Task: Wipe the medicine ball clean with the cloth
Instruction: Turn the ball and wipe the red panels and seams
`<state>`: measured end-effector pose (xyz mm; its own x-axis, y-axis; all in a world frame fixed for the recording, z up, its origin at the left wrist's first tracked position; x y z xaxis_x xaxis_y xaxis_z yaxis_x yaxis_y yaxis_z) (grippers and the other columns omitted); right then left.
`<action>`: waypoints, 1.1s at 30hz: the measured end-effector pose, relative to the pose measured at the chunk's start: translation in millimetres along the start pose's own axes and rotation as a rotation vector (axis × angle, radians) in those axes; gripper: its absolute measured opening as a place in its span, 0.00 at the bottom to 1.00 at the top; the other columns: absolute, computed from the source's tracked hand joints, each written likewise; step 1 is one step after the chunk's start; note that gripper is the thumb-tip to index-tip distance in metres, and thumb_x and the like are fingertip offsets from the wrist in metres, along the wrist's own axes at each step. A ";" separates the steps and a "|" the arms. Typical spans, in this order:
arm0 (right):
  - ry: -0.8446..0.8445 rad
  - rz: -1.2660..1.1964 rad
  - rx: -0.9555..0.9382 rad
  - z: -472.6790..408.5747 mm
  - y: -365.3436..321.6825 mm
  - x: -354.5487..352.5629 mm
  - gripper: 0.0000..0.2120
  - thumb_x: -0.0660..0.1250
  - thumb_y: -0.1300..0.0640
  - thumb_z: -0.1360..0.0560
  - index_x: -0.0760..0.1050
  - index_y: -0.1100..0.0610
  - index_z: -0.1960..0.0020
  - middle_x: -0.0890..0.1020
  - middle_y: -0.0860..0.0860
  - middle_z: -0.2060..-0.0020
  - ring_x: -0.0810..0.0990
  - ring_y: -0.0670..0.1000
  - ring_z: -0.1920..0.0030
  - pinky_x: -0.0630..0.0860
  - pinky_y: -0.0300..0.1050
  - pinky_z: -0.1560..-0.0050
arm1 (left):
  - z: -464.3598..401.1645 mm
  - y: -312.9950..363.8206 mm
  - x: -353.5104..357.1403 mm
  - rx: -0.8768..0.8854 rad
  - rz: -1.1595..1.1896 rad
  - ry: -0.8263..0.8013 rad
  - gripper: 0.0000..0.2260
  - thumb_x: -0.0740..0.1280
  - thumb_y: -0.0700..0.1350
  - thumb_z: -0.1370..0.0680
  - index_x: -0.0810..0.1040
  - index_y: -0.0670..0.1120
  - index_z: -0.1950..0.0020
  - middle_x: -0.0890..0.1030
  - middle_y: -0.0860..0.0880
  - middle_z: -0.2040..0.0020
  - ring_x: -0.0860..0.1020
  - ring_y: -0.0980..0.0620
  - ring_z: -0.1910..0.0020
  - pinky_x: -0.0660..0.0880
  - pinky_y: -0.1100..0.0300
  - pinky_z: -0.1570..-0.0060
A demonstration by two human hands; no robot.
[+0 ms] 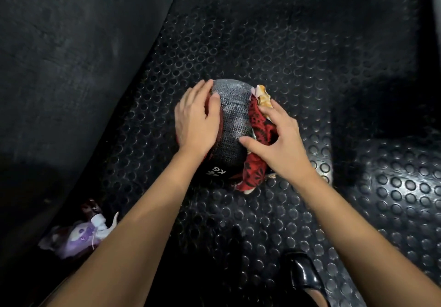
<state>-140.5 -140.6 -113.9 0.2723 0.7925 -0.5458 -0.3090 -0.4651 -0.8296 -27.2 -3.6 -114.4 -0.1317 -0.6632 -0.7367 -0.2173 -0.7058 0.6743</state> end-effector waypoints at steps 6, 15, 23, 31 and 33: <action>0.257 -0.090 -0.004 17.8 -5.7 -5.2 0.17 0.70 0.57 0.27 0.77 0.53 0.38 0.75 0.50 0.53 0.75 0.47 0.50 0.70 0.34 0.49 | 4.7 3.6 1.1 -0.023 -0.006 0.044 0.22 0.52 0.56 0.21 0.72 0.53 0.30 0.71 0.55 0.29 0.64 0.52 0.28 0.58 0.50 0.28; 0.131 0.675 -0.344 35.9 -28.0 23.2 0.21 0.65 0.56 0.29 0.73 0.52 0.35 0.73 0.55 0.53 0.70 0.54 0.56 0.63 0.39 0.76 | 3.7 0.3 -1.5 -0.078 0.027 0.079 0.20 0.53 0.52 0.20 0.74 0.52 0.31 0.72 0.55 0.30 0.66 0.53 0.29 0.61 0.49 0.29; 0.166 0.731 -0.354 21.0 -40.1 20.4 0.23 0.64 0.58 0.30 0.72 0.53 0.35 0.74 0.56 0.52 0.72 0.56 0.56 0.66 0.42 0.75 | 11.1 -1.8 -3.5 -0.122 0.077 0.098 0.20 0.51 0.50 0.21 0.73 0.54 0.32 0.72 0.56 0.31 0.65 0.53 0.30 0.61 0.50 0.30; 0.183 0.677 -0.274 17.5 -30.0 10.7 0.23 0.60 0.60 0.28 0.71 0.51 0.34 0.74 0.57 0.51 0.72 0.56 0.56 0.67 0.41 0.75 | 13.3 -1.0 -2.4 -0.121 0.072 0.111 0.19 0.53 0.49 0.20 0.74 0.54 0.32 0.71 0.58 0.31 0.65 0.55 0.31 0.61 0.52 0.30; 0.195 0.624 -0.231 21.7 -27.7 10.8 0.23 0.63 0.60 0.29 0.72 0.52 0.35 0.73 0.56 0.52 0.71 0.55 0.57 0.64 0.40 0.76 | 13.2 -0.2 -0.9 -0.136 0.068 0.117 0.19 0.53 0.50 0.20 0.74 0.55 0.32 0.72 0.58 0.31 0.65 0.55 0.31 0.61 0.51 0.30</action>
<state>-148.8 -110.6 -94.3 0.2724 0.2737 -0.9224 -0.2654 -0.9001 -0.3455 -39.8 0.4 -114.6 -0.0261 -0.7294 -0.6836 -0.0776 -0.6803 0.7288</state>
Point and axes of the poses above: each hand's wrist, its own z-axis away from the middle knuckle, its own x-axis out of the palm, y = z × x, the point moved 5 cm from there along -z, towards the middle knuckle
